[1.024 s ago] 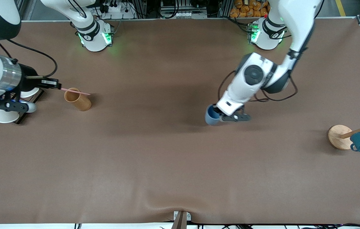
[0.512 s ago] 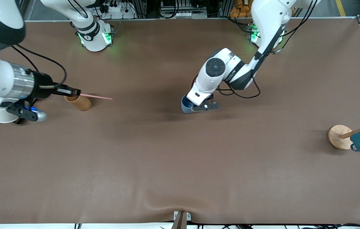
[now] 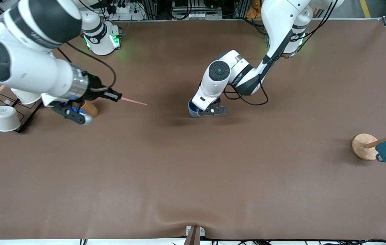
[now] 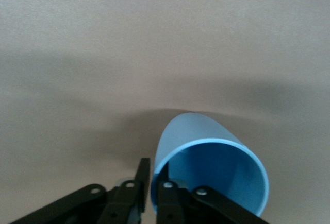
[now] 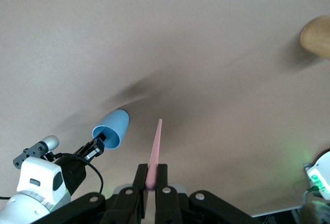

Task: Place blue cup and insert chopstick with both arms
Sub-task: 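Set the blue cup down mid-table while the right gripper brings the chopstick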

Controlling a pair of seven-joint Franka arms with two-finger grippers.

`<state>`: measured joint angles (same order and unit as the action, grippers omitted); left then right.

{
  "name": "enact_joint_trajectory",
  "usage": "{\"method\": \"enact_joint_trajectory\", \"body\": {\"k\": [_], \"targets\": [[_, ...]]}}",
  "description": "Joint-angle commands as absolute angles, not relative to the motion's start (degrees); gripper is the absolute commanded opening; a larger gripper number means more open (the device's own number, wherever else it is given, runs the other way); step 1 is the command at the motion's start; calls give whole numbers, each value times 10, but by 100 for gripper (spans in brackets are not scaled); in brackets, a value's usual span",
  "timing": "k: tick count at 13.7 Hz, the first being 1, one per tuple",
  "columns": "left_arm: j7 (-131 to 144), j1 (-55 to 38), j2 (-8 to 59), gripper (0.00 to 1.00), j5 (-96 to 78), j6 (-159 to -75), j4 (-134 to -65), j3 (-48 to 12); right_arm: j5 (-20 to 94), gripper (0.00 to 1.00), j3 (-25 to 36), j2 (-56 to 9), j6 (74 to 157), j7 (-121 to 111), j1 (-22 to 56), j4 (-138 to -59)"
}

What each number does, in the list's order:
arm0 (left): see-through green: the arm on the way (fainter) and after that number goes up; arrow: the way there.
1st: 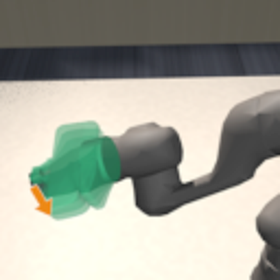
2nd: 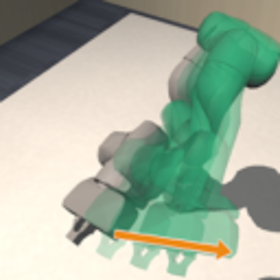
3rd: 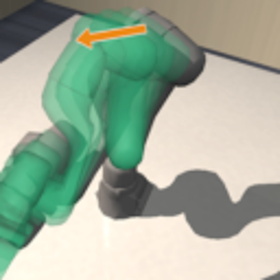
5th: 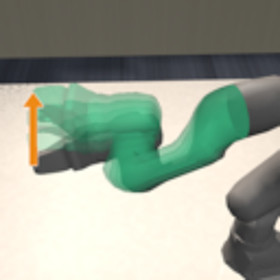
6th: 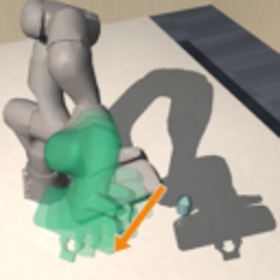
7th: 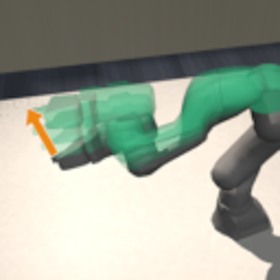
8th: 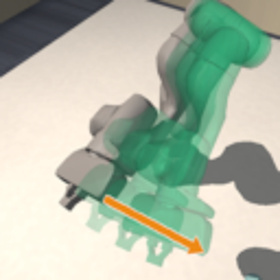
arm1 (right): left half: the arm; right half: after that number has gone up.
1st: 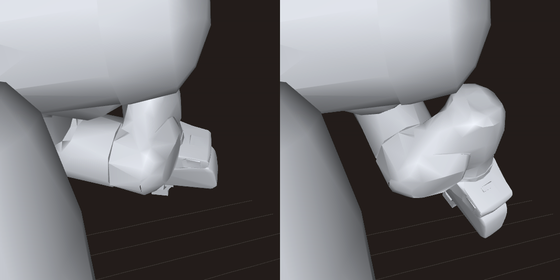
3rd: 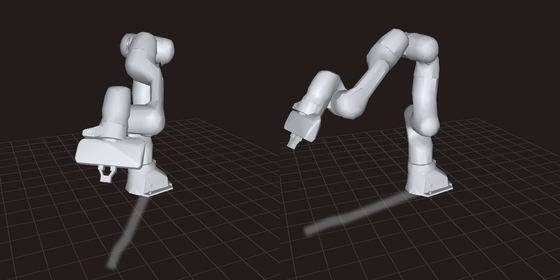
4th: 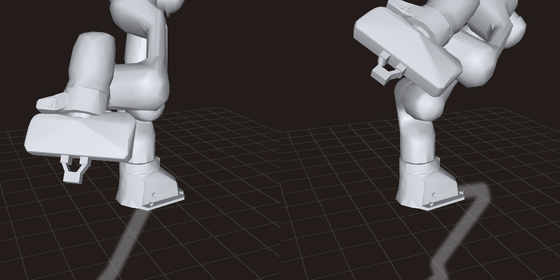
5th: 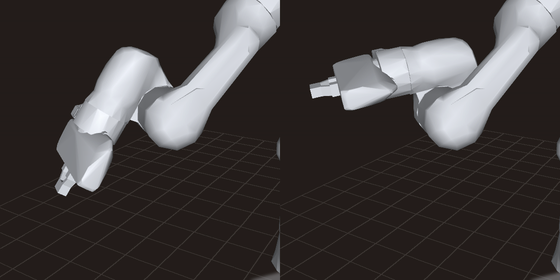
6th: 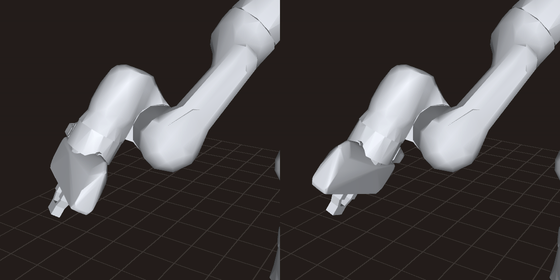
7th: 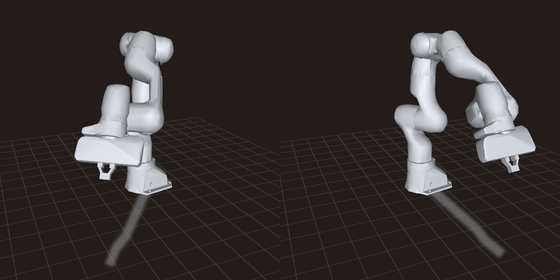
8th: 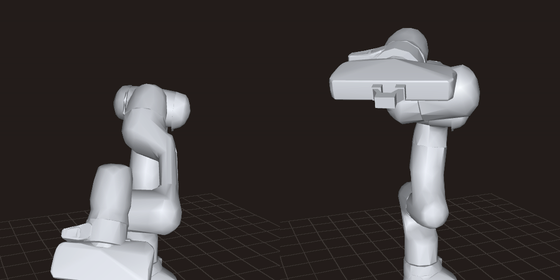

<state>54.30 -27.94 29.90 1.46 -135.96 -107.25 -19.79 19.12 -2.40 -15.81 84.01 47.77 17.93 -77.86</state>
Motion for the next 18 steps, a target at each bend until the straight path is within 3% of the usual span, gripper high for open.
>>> {"method": "enact_joint_trajectory", "body": {"k": [1, 4, 7, 18], "targets": [[561, -281, 304, 100, 47, -1279, -1014, -193, 200, 0, -20, -156, 861, 519, 199, -790], [565, -273, 292, 100, 47, -1187, -945, -193, 213, 0, -20, -156, 888, 562, 224, -799], [562, -238, 259, 100, 47, -1151, -912, -194, 227, 0, -20, -160, 939, 633, 269, -816], [550, -121, 142, 100, 49, -1054, -882, -193, 176, 0, -19, -226, 1057, 750, 398, -856]]}}
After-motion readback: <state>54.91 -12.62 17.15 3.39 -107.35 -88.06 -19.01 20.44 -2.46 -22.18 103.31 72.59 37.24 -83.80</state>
